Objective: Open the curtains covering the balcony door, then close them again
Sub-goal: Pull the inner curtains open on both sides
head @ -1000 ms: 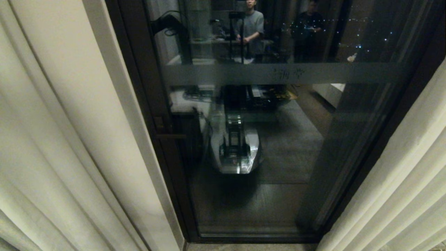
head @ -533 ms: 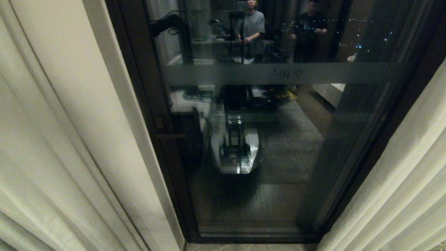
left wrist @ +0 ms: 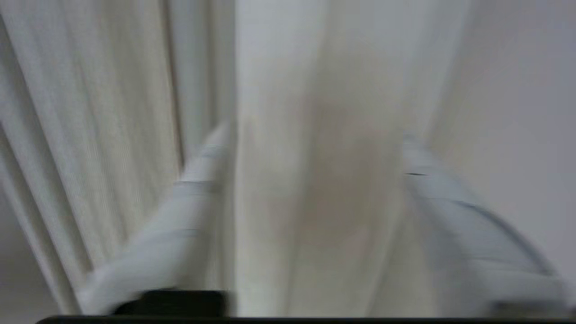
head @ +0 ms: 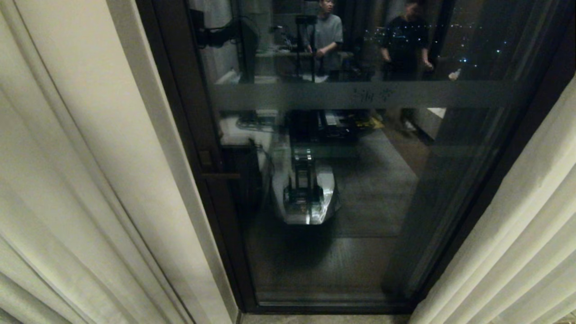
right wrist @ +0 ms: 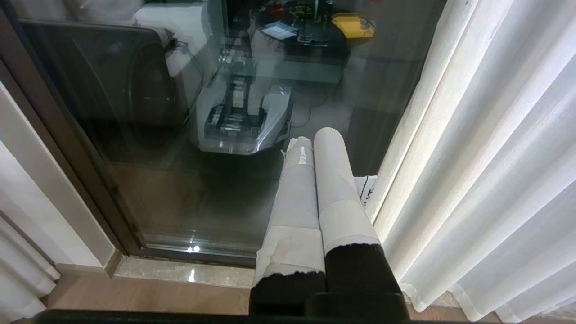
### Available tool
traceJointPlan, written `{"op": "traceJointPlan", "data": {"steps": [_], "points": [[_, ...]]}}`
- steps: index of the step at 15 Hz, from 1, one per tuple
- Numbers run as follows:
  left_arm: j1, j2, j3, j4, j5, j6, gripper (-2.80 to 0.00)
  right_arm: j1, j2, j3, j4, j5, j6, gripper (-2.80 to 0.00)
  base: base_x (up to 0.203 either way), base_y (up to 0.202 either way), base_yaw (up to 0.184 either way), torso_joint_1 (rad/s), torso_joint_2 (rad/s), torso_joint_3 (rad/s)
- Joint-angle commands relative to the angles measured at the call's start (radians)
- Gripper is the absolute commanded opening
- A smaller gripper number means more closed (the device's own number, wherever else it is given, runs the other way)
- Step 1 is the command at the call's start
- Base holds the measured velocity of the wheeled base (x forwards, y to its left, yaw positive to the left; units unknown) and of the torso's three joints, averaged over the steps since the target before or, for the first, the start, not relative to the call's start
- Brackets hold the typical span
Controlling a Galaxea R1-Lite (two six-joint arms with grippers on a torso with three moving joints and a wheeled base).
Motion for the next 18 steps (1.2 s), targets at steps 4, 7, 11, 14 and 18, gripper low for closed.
{"op": "traceJointPlan", "data": {"steps": [4,7,11,14,18], "points": [[-0.045,-0.137,0.111,-0.002,0.000,0.000,-2.80,0.000,0.001,0.000,0.000,0.000,-0.001,-2.80,0.000,0.000,0.000,0.000,0.00,0.000],[-0.055,-0.244,0.223,-0.001,0.000,0.002,-2.80,0.000,0.001,0.000,0.000,0.000,-0.001,-2.80,0.000,0.000,0.000,0.000,0.00,0.000],[-0.071,-0.362,0.358,0.001,-0.001,0.002,-2.80,0.000,0.001,0.000,0.000,0.000,-0.001,-2.80,0.000,0.000,0.000,0.000,0.00,0.000],[-0.157,-0.392,0.421,0.000,-0.001,0.003,-2.80,0.000,0.001,0.000,0.000,0.000,-0.001,-2.80,0.000,0.000,0.000,0.000,0.00,0.000],[-0.249,-0.444,0.546,-0.001,-0.012,0.032,-2.80,0.000,0.001,0.000,0.000,0.000,-0.001,-2.80,0.000,0.000,0.000,0.000,0.00,0.000]]}}
